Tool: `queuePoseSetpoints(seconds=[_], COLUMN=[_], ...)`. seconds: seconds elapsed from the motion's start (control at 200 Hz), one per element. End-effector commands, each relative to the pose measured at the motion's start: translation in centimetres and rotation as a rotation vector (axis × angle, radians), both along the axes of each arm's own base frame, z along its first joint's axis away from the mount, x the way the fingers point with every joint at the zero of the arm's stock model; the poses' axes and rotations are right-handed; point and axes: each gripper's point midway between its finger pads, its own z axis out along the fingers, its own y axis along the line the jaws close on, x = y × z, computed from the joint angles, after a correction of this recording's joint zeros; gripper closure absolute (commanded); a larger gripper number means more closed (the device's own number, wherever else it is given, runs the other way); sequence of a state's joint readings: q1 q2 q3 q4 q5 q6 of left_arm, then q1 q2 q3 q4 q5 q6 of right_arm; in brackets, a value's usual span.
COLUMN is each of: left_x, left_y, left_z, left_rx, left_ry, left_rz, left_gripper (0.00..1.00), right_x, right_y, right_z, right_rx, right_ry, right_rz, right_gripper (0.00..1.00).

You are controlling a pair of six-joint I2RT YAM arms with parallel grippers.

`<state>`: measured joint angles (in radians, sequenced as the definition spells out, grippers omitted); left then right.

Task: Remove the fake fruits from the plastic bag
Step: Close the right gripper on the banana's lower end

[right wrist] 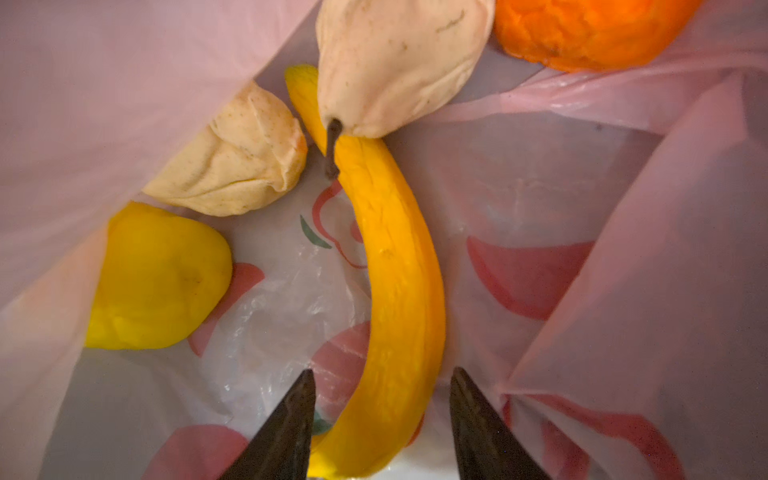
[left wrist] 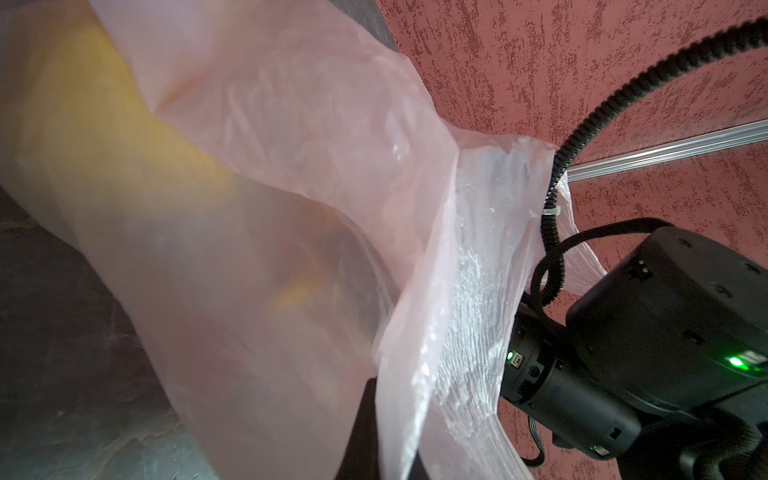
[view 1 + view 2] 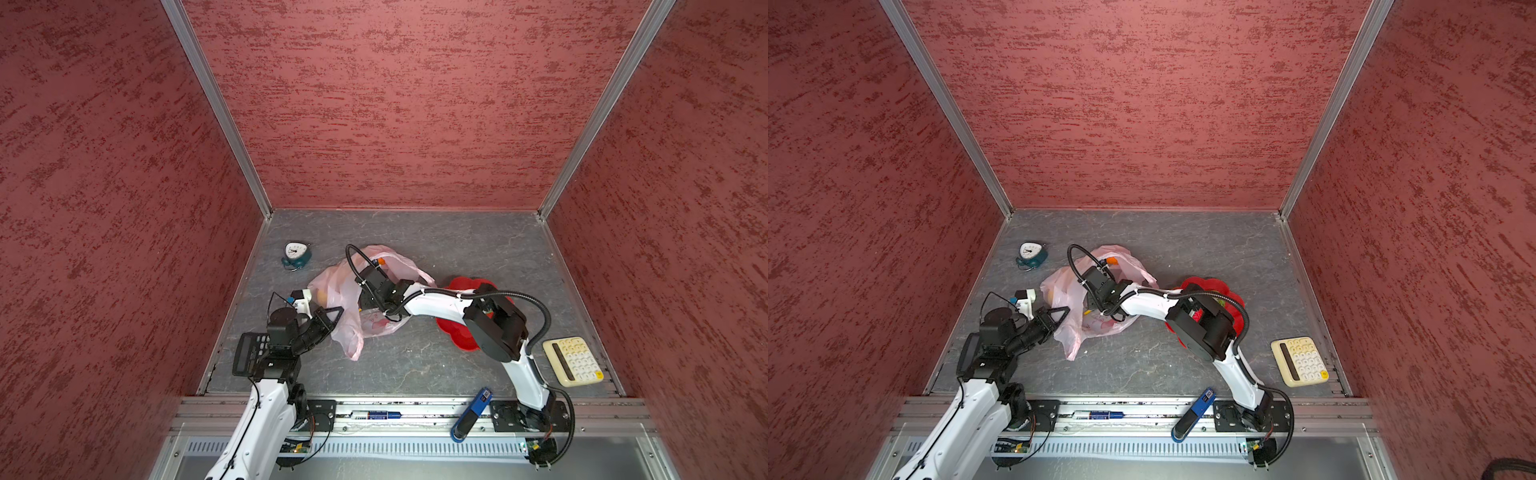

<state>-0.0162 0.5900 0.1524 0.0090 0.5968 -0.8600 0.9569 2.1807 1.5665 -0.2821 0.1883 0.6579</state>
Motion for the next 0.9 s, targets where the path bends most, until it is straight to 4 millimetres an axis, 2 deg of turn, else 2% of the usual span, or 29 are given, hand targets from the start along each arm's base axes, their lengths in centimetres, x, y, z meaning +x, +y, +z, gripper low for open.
queuePoseSetpoints(seconds=[0.0,0.286,0.481,0.661,0.892], left_x=[0.0,0.1,0.3,0.9,1.6], left_y=[-0.1,-0.1,0.0,0.1,0.2], left_z=[0.0,-0.1,0.0,0.7,1.6], left_rx=[-0.003,-0.001,0.001,0.004,0.005], left_ry=[-0.014,-0.01,-0.011,-0.032,-0.063], left_rz=[-0.002,-0.002,0.003,0.012,0.017], left_gripper=[1.0,1.0,0.99,0.99,0.99], right_x=[1.2,1.6,1.7,1.5,0.7], right_y=[0.2,0.0,0.0,0.4,0.0], right_z=[-0.3,-1.4,-0.9,1.8,5.3], right_rx=[0.015,0.016,0.027,0.066,0.101], right_ry=[-0.005,0.02,0.016,-0.008,-0.024], right_rz=[-0.04,-0.047,-0.045,-0.014,0.016], right_gripper=[0.48,0.56,0.71,0.8,0.84])
